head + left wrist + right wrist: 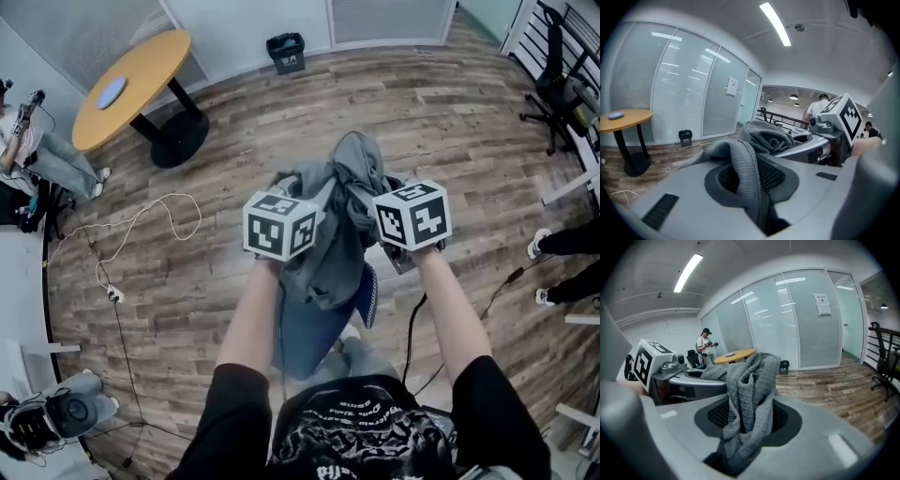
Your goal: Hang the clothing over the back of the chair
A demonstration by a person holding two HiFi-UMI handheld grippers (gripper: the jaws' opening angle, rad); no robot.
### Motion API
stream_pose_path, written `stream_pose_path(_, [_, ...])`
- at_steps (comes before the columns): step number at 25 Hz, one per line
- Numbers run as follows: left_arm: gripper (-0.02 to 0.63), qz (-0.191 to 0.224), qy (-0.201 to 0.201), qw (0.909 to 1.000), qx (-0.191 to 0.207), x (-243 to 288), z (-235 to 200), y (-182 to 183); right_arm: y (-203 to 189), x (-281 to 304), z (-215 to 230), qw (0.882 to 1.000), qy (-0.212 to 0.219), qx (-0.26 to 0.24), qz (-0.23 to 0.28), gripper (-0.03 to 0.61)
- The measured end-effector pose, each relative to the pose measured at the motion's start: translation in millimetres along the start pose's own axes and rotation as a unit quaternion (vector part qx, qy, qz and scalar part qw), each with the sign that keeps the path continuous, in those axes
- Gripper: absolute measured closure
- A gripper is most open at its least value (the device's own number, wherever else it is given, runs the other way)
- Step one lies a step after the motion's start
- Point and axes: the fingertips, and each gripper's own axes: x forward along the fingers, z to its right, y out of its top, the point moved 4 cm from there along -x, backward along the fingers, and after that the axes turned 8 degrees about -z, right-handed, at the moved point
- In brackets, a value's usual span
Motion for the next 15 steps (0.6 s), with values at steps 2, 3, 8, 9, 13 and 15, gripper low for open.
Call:
stream_pose_path(2, [0.563,-0.009,-0.001,0.9999,-0.006,14.4,-3.5,-1.0,-3.9,9.9,10.5,1.0,-0.005,0.009,-0.006,0.422])
stream_pose_path(3, [0.563,-0.014,-0.003,0.9999,-0.008,20.4,-5.4,-1.7,-6.1,14.5,14.7,1.0,-0.008,0.015,-0.008,0.422])
stream_pose_path(8, [0.563,-0.042,-0.017,0.9989,0.003,46.2,-19.5,-4.0,-11.0,37.8,31.5,0.999,-0.012,0.027,-0.019,0.422])
stream_pose_path(9, [0.563,-0.05,-0.02,0.9985,0.004,50.4,-22.0,-6.3,-13.2,42.0,33.8,0.999,-0.012,0.028,-0.023,0.422])
stream_pose_path(13, [0.561,-0.087,-0.041,0.9953,-0.001,69.9,-20.1,-17.5,-30.7,49.9,46.4,0.997,-0.017,0.054,-0.049,0.419])
stream_pose_path(15, [0.561,-0.109,-0.043,0.993,0.015,80.7,-23.2,-19.7,-34.4,57.9,52.9,0.996,-0.021,0.063,-0.058,0.416])
